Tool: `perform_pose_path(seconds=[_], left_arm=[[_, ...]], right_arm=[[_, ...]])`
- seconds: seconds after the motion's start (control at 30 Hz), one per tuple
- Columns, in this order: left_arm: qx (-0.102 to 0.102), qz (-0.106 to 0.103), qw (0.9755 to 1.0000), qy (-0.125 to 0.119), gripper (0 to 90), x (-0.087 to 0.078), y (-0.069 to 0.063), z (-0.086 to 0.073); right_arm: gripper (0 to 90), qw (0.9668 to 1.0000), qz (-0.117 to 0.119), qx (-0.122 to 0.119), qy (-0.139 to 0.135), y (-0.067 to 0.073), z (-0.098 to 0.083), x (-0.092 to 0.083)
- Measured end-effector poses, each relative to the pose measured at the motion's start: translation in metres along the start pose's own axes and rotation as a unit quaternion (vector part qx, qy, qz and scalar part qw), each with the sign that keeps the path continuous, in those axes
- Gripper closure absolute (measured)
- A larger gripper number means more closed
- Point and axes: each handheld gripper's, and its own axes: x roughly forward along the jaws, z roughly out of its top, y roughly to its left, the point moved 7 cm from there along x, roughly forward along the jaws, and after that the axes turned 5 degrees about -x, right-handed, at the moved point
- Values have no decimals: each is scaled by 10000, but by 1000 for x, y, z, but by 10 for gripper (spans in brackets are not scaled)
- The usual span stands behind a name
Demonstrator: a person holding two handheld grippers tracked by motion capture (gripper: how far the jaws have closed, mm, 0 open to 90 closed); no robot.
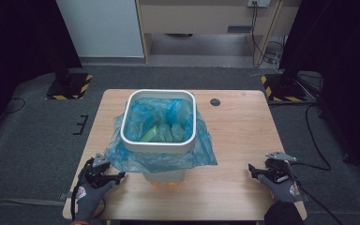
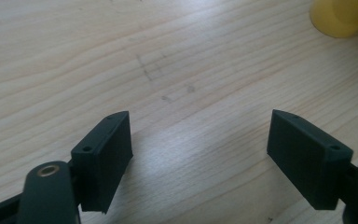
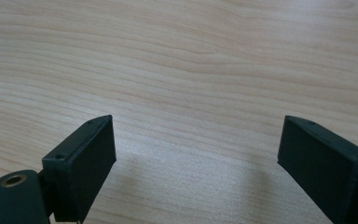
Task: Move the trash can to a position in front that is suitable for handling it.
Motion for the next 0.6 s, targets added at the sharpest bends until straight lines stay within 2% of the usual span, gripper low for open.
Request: perform_pose_path(seconds=[0.07,0.23,0.33,0.37,0.4,0.6], left_arm=[[-41,22,9999,-138,221,-5,0,4],[-219,96,9982,-545,228,-21,1,14],[-404,84,9960,-786,230,-29,2,19],[-407,107,9956,-835,230,-31,3,20],[-427,132,9949,-899,230,-34,3,21],[-556,201,9895,-1318,231,-50,6,30]], right_arm=[[113,9999,-9,-60,-87,1,4,-3],[118,9997,26,-1,-250,1,12,-10],[119,9993,37,-22,-372,2,18,-14],[119,9991,33,-54,-408,3,20,-15],[120,9990,67,16,-436,5,22,-16],[120,9981,140,80,-602,10,32,-23]])
